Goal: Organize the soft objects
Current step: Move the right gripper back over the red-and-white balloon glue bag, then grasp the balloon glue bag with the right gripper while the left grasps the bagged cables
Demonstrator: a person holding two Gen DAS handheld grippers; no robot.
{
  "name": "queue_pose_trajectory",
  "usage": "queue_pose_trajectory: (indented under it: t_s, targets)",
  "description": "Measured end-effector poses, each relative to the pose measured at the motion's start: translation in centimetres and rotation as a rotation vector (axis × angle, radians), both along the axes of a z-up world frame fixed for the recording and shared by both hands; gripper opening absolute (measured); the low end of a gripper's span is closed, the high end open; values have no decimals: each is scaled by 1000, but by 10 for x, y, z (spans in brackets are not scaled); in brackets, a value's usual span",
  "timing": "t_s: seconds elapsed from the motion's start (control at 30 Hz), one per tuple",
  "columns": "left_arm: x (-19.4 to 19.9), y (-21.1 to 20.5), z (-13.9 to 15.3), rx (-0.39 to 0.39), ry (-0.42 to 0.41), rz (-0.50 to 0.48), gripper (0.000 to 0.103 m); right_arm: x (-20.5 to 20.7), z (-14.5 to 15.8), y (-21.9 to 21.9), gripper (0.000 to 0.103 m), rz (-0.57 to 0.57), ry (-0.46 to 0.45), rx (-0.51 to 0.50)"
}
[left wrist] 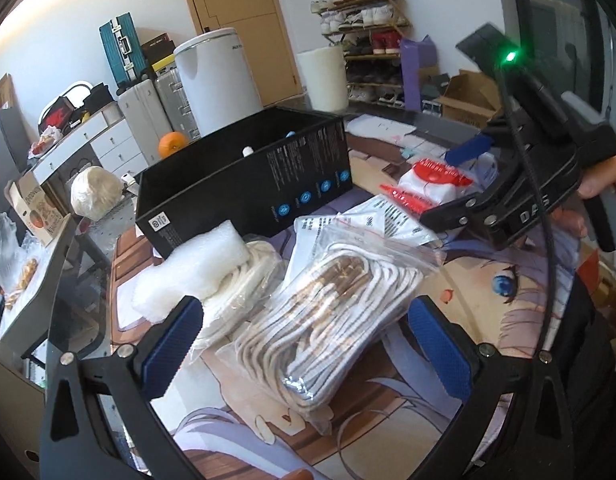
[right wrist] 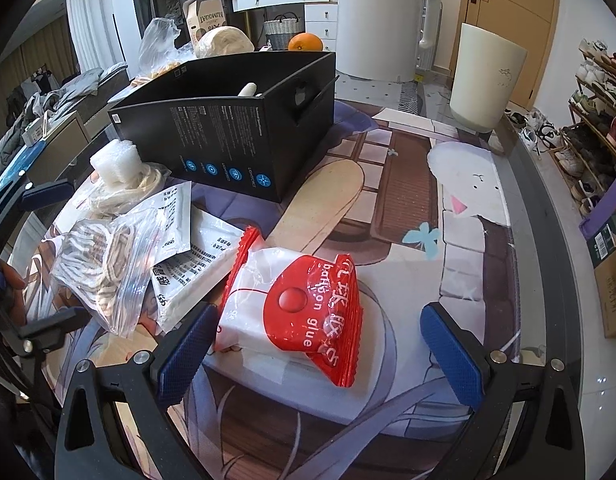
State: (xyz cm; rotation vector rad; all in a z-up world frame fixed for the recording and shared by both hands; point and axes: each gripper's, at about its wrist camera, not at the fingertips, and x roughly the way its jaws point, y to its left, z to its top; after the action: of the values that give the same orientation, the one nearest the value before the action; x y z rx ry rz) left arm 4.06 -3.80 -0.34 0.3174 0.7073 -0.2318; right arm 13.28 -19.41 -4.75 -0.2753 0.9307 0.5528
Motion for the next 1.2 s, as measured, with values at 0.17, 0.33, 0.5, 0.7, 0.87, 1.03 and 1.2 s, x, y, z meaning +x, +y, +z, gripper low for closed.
queue_pose_trajectory:
  t_s: [0.17,0.33,0.5,0.7,0.87,1.03,1.2]
  targets:
    - [5,0,-4,7,27,22,103,0,0,1,102,2,-1,-1]
    - [9,0,-5,-23,50,13,99,-1,0,3,102,8,-3,0]
    - [13,5,-8,-66,89,6,76,-2,0,1,102,17,11,4]
    - [9,4,-8,-89,87,-38,52,-3,0,2,102,9,14,0]
    - [7,2,-7,-78,72,-53,45,-3,1,3,101,-4,-1,9]
    - [6,3,-6,-87,69,-54,44,-4,3,5,84,-2,-21,15]
    - [6,4,-5,-88,66,-53,43,-5,6,4,66,8,-27,17]
